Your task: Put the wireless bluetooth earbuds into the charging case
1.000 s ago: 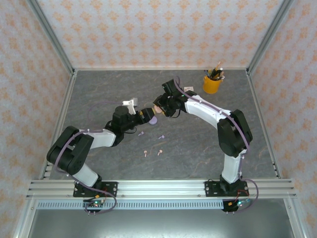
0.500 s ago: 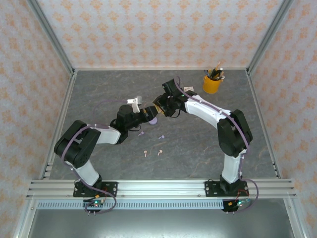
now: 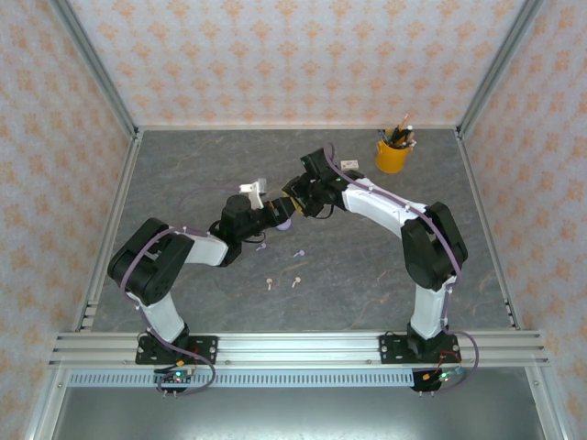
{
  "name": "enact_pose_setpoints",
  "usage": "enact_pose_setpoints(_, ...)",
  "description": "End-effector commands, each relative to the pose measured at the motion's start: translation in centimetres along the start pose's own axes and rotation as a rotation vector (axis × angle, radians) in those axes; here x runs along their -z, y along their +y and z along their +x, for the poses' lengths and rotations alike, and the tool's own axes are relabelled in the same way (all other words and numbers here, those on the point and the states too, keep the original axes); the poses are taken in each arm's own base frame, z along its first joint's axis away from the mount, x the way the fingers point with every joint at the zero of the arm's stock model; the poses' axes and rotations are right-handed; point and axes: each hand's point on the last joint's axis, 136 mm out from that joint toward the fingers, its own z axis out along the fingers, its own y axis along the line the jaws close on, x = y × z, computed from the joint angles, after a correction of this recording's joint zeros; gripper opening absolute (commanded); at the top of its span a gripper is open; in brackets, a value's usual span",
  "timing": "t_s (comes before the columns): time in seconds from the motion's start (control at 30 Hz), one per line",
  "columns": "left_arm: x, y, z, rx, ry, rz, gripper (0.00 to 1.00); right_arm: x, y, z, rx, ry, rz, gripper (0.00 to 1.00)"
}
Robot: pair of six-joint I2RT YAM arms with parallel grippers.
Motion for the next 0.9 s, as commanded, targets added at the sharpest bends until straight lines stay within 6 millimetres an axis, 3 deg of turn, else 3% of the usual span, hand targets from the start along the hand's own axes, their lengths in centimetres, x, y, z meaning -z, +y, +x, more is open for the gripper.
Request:
enact_pose_setpoints(0.0, -0.46, -1.95, -1.93, -0.028, -0.073, 0.048, 0.47, -0.05, -0.51, 0.37, -0.010, 0.016, 0.002, 0.49)
enact_pose_setpoints(0.87, -0.68, -1.77, -2.62, -0.025, -0.100, 0.030, 0.29, 0.66, -1.04, 0.77, -0.019, 0.019, -0.015, 0.49)
